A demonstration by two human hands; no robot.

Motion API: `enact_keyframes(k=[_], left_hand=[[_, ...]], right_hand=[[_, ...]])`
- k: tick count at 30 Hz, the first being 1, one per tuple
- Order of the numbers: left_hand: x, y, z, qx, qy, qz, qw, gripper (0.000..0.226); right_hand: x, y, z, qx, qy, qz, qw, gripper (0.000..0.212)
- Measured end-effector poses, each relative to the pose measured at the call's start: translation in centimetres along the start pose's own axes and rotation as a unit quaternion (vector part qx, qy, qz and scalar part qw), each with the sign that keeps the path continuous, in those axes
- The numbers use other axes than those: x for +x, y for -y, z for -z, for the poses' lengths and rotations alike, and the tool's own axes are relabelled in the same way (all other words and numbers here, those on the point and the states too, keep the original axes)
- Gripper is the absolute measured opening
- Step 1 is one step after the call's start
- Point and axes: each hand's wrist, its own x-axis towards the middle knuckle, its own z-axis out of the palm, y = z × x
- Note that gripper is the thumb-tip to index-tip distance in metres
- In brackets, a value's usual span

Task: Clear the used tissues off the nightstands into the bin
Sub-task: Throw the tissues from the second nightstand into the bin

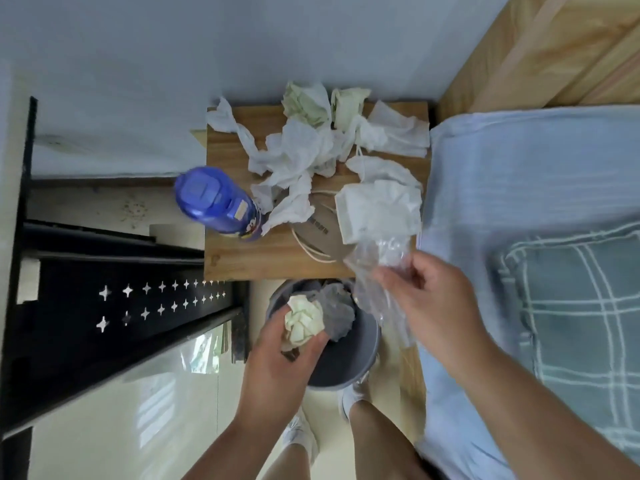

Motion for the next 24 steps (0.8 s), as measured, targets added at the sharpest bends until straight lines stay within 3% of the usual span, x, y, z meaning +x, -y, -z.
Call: enact_keyframes(k=[4, 9, 14, 19, 21, 24], left_hand=[[0.0, 6.8, -1.1, 0.017, 0.011, 0.108, 0.994, 0.038], [1.4, 12.7, -2.5, 0.021, 0.013, 0.169, 0.985, 0.040], [3.5, 15.7, -3.8, -0.014, 0.016, 0.205, 0.979, 0.057], [4.0, 15.8, -3.4, -0.091, 0.028, 0.252, 0.963, 0.090], [3.3, 15.2, -3.1, -0.086, 0.019, 0.244, 0.966, 0.085], [2.4, 13.7, -2.5, -0.090, 0.002, 0.227, 0.970, 0.064]], right_hand=[[-4.3, -6.6, -4.9, -0.035, 0.037, -0.085, 0.995, 0.038], [-5.6, -14.2, -9.8, -0.077, 0.043, -0.179, 0.980, 0.041], [-4.6, -17.9, -12.6, -0.077, 0.062, -0.252, 0.963, 0.032], [-4.0, -18.2, -13.1, -0.073, 0.051, -0.293, 0.952, 0.066], [-4.1, -17.4, -12.6, -0.092, 0.068, -0.303, 0.946, 0.069], [-4.0, -15.2, -11.2, -0.097, 0.073, -0.276, 0.954, 0.050]])
